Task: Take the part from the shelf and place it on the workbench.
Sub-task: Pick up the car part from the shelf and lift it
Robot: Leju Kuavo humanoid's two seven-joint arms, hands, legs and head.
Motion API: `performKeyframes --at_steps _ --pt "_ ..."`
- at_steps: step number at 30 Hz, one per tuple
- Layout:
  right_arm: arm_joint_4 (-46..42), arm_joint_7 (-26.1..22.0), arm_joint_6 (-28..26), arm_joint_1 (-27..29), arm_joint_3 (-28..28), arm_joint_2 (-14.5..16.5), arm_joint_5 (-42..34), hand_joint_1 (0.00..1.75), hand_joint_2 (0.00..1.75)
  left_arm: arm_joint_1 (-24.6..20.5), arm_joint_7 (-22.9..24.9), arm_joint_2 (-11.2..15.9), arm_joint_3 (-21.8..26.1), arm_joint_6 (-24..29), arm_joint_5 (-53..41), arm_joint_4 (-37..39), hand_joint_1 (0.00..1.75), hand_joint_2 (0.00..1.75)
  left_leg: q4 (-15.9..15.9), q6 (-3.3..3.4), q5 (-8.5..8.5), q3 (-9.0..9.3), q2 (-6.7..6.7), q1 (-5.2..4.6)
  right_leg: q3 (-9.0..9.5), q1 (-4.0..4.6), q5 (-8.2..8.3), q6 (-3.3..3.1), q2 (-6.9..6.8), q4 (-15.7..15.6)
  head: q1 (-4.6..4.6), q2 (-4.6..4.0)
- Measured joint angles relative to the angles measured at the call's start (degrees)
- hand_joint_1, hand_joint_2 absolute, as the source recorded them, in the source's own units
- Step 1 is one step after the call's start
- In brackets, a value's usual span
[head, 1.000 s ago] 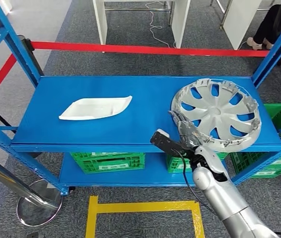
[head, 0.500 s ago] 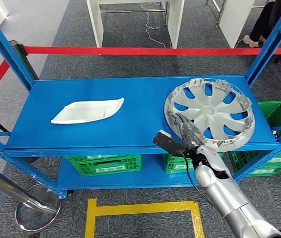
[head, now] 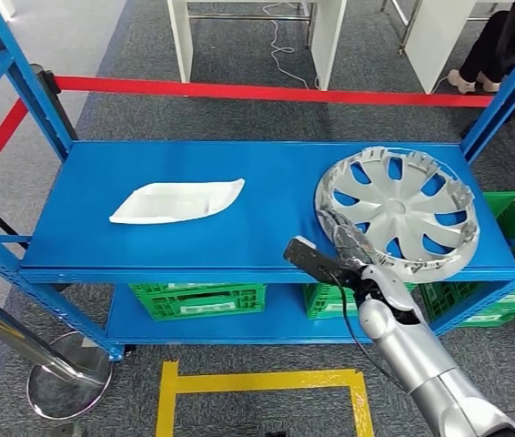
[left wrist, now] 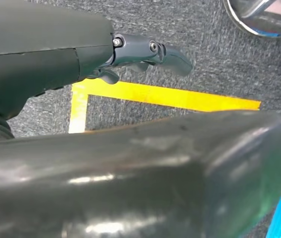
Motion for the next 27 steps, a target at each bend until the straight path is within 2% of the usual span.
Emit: performKeyframes --at_steps 1,2,3,4,5,7,9,10,11,13,14,15,16,18,19,20,21,24,25,27 --pt "0.7 -0.2 -0.9 -0.4 0.0 -0.2 0.2 0.00 1.75 0.0 -0.2 0.0 -0.3 -0.7 0.0 0.0 0.00 0.00 -0.2 0.33 0.02 0.22 -0.01 0.12 -1.14 -0.05 -0.06 0.37 -0.05 1.7 0.07 0.00" --pt "1.2 -0.6 -2.2 -0.7 0.0 -0.3 0.6 0.00 1.75 0.0 -0.4 0.0 -0.5 -1.1 0.0 0.1 0.00 0.00 -0.2 0.39 -0.14 0.38 -0.05 0.15 -1.70 -0.11 0.44 0.53 -0.12 2.2 0.14 0.00" --pt "1.2 -0.9 -3.4 -0.7 0.0 -0.3 1.0 0.00 1.75 0.0 -0.6 0.0 -0.6 -1.2 0.0 0.1 0.00 0.00 0.0 0.21 -0.34 0.46 -0.10 0.05 -0.38 -0.06 2.23 0.47 -0.17 -0.6 0.14 0.00" --pt "1.1 -1.0 -3.7 -0.8 0.0 -0.3 1.4 0.00 1.75 0.0 -0.7 0.0 -0.6 -1.2 0.1 0.1 0.00 0.00 0.1 0.00 -0.49 0.44 -0.14 -0.05 1.24 -0.03 3.17 0.27 -0.16 -3.7 0.13 0.00" --pt "1.0 -1.0 -3.8 -0.8 0.1 -0.3 1.7 0.00 1.75 0.1 -0.9 0.0 -0.6 -1.3 0.1 0.1 0.00 0.00 0.2 -0.24 -0.55 0.40 -0.16 -0.16 2.18 0.02 3.38 0.07 -0.13 -5.4 0.09 0.00" --pt "0.8 -0.7 -3.8 -0.8 0.3 -0.3 2.9 0.00 1.75 0.1 -1.0 0.0 -0.6 -1.3 0.1 0.1 0.00 0.00 0.3 -0.59 -0.53 0.33 -0.18 -0.26 2.50 0.06 3.05 -0.50 0.00 -5.9 0.06 0.00" --pt "0.8 -0.1 -4.5 -0.7 0.4 -0.3 4.7 0.00 1.75 0.2 -1.1 0.1 -0.6 -1.3 0.1 0.1 0.00 0.00 1.1 -1.12 -1.29 0.09 -0.14 -0.22 2.67 -0.13 3.09 -1.16 -0.07 -6.0 0.00 0.00" --pt "0.8 0.2 -5.0 -0.8 0.4 -0.3 5.6 0.00 1.75 0.2 -1.2 0.1 -0.6 -1.3 0.2 0.1 0.00 0.00 2.7 -1.41 -2.30 -0.51 -0.11 -0.17 2.80 -0.25 3.10 -1.51 -0.13 -6.1 -0.08 0.00" --pt "0.8 0.5 -5.5 -0.8 0.4 -0.3 6.5 0.00 1.75 0.2 -1.2 0.1 -0.6 -1.3 0.2 0.1 0.00 0.00 5.6 -1.69 -3.91 -1.81 -0.06 -0.08 2.90 -0.30 3.08 -1.77 -0.18 -6.1 -0.12 0.00" --pt "0.8 0.8 -6.3 -0.6 0.5 -0.3 8.1 0.00 1.75 0.3 -1.2 0.1 -0.6 -1.2 0.2 0.2 0.00 0.00 13.1 -1.99 -7.04 -5.35 -0.03 0.04 2.97 -0.24 2.97 -2.06 -0.20 -6.1 -0.18 0.00" --pt "0.9 1.0 -6.6 -0.5 0.5 -0.3 8.9 0.00 1.75 0.3 -1.2 0.1 -0.6 -1.2 0.1 0.2 0.00 0.00 15.8 -2.03 -7.68 -6.72 -0.03 0.07 3.02 -0.20 2.92 -2.10 -0.19 -6.1 -0.17 0.00" --pt "0.9 1.1 -6.9 -0.3 0.5 -0.3 9.5 0.00 1.75 0.4 -1.2 0.1 -0.6 -1.1 0.1 0.2 0.00 0.00 16.3 -1.98 -7.13 -7.13 -0.03 0.07 3.09 -0.18 2.87 -2.12 -0.16 -6.1 -0.19 0.00" --pt "0.9 1.2 -7.3 -0.2 0.5 -0.2 10.0 0.00 1.75 0.5 -1.2 0.1 -0.6 -1.0 0.0 0.2 0.00 0.00 14.7 -1.83 -5.53 -6.50 -0.03 0.06 3.23 -0.17 2.79 -2.11 -0.12 -6.1 -0.18 0.00" --pt "0.8 1.2 -8.3 0.0 0.3 -0.1 10.8 0.00 1.75 0.5 -1.2 0.1 -0.5 -1.0 -0.1 0.2 0.00 0.00 7.5 -1.32 -1.42 -3.32 -0.04 -0.01 3.54 -0.11 2.54 -1.95 -0.06 -6.1 -0.17 0.00" --pt "0.8 1.2 -8.6 0.1 0.1 0.0 11.0 0.00 1.75 0.5 -1.2 0.1 -0.5 -1.0 -0.1 0.2 0.00 0.00 4.2 -1.07 -0.19 -1.84 -0.06 -0.09 3.59 -0.01 2.41 -1.78 -0.02 -6.0 -0.15 0.00" --pt "0.7 1.3 -8.7 0.1 -0.1 0.1 11.2 0.00 1.75 0.5 -1.2 0.1 -0.5 -1.0 -0.2 0.2 0.00 0.00 2.1 -0.89 0.21 -0.94 -0.07 -0.18 3.50 0.08 2.35 -1.55 0.00 -5.9 -0.14 0.00" --pt "0.6 1.4 -8.7 0.3 -0.3 0.1 11.3 0.00 1.75 0.5 -1.2 0.1 -0.5 -0.9 -0.2 0.2 0.00 0.00 1.3 -0.79 -0.07 -0.63 -0.09 -0.27 3.38 0.14 2.34 -1.30 -0.01 -5.9 -0.11 0.00" --pt "0.5 1.9 -7.6 0.7 -0.8 0.2 11.2 0.00 1.75 0.6 -1.3 0.0 -0.5 -0.9 -0.3 0.2 0.00 0.00 0.4 -0.22 -0.14 -0.38 -0.09 -0.11 2.93 0.06 1.79 -0.34 -0.09 -5.6 -0.07 0.00" --pt "0.5 2.0 -7.1 0.9 -1.0 0.2 11.1 0.00 1.75 0.7 -1.3 0.0 -0.5 -0.9 -0.3 0.2 0.00 0.00 0.2 0.08 -0.03 -0.24 -0.07 0.01 2.26 0.03 0.85 -0.08 -0.11 -4.2 -0.02 0.00" --pt "0.5 2.2 -6.1 1.4 -1.4 0.2 10.9 0.00 1.75 0.6 -1.3 0.0 -0.5 -0.9 -0.4 0.2 0.00 0.00 0.0 0.51 0.03 -0.11 -0.03 0.07 -0.84 -0.01 -2.43 0.23 -0.12 2.3 0.11 0.00"
